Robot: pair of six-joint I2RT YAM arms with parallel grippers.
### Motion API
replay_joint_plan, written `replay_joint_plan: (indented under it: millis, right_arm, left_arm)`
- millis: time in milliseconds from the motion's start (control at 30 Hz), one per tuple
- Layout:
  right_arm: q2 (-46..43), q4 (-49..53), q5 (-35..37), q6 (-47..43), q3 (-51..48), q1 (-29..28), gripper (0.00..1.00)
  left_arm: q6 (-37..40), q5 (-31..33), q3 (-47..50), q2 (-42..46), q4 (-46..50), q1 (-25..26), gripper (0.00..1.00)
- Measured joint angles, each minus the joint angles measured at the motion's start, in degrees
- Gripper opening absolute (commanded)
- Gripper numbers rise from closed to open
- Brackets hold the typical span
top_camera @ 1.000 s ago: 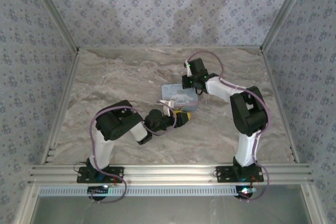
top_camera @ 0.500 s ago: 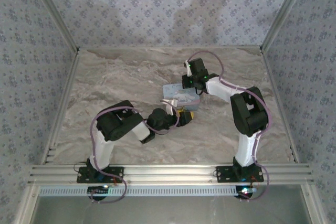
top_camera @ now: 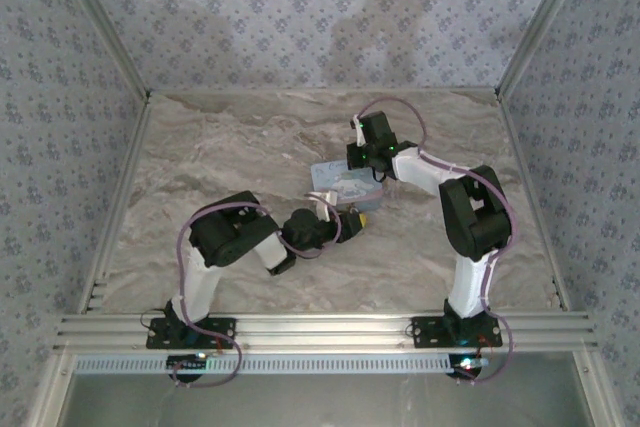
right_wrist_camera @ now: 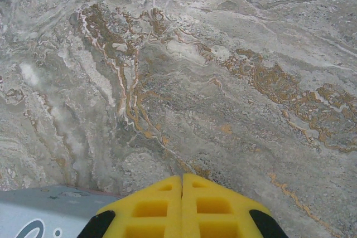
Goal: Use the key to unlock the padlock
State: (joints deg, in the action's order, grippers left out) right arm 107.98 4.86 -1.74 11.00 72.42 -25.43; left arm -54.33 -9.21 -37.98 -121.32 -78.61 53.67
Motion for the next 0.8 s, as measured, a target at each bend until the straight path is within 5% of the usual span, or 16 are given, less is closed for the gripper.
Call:
replay_joint_plan:
  millis: [333, 700, 800]
  right_arm:
    - [-0.66, -0.39, -0.2, 0.09, -0.76, 0.0, 0.0]
    - [-1.14, -0.83, -0.17, 0.11, -1.42, 0.0, 0.0]
    - [-1.14, -1.07, -0.17, 0.11, -1.55, 0.0, 0.0]
  left_arm:
    - [0.24, 0.02, -0.28, -0.39, -0.09, -0.04, 0.29]
    - [-2.03, 0.0, -1.27, -1.05, -1.16, -0.26, 0.61]
    - [-3.93, 0.02, -2.36, -1.49, -1.11, -0.24, 0.62]
